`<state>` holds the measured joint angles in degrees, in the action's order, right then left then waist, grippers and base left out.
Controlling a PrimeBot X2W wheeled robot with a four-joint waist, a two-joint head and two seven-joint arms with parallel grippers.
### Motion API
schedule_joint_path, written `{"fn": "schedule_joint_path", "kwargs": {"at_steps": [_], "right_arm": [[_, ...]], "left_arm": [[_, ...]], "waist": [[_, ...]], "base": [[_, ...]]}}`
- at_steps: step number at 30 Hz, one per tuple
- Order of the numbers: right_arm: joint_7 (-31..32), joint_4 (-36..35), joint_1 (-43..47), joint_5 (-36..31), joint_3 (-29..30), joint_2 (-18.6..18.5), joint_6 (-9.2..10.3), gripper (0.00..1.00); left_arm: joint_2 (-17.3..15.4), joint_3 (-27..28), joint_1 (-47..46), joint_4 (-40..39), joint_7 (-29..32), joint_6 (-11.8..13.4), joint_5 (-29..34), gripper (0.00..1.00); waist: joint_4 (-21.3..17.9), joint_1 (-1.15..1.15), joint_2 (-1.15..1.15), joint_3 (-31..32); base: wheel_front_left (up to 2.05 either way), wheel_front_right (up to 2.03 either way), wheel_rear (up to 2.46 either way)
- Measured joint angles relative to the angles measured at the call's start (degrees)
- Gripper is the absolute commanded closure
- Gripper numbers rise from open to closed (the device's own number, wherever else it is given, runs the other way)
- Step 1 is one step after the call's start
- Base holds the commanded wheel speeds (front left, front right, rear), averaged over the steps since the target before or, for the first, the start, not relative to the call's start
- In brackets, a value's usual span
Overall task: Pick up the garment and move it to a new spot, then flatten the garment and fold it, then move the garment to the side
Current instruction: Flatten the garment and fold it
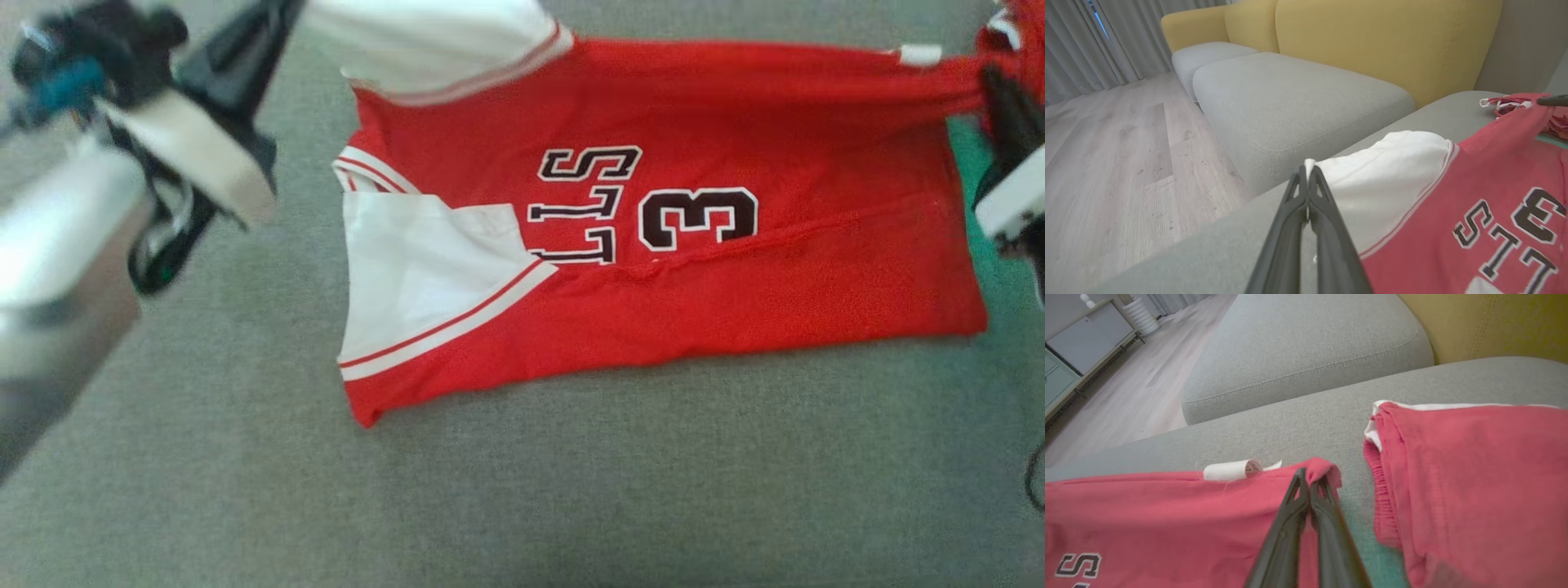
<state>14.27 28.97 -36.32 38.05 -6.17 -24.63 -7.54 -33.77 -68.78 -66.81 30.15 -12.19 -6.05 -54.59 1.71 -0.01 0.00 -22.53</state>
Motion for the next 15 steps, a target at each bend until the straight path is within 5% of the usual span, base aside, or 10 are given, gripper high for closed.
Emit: {"fn": "schedule_joint_path", "kwargs": {"at_steps": [15], "right_arm": [[1.0,-7.9,16.1,-0.9,5.3,0.2,0.00,1.00]], "left_arm": [[-7.0,-2.0,20.8,-20.3,-1.5,9.5,-4.4,1.00]], "waist": [[3.3,-0.01,0.00,5.5]], "base": [[0.00,0.00,0.00]]}}
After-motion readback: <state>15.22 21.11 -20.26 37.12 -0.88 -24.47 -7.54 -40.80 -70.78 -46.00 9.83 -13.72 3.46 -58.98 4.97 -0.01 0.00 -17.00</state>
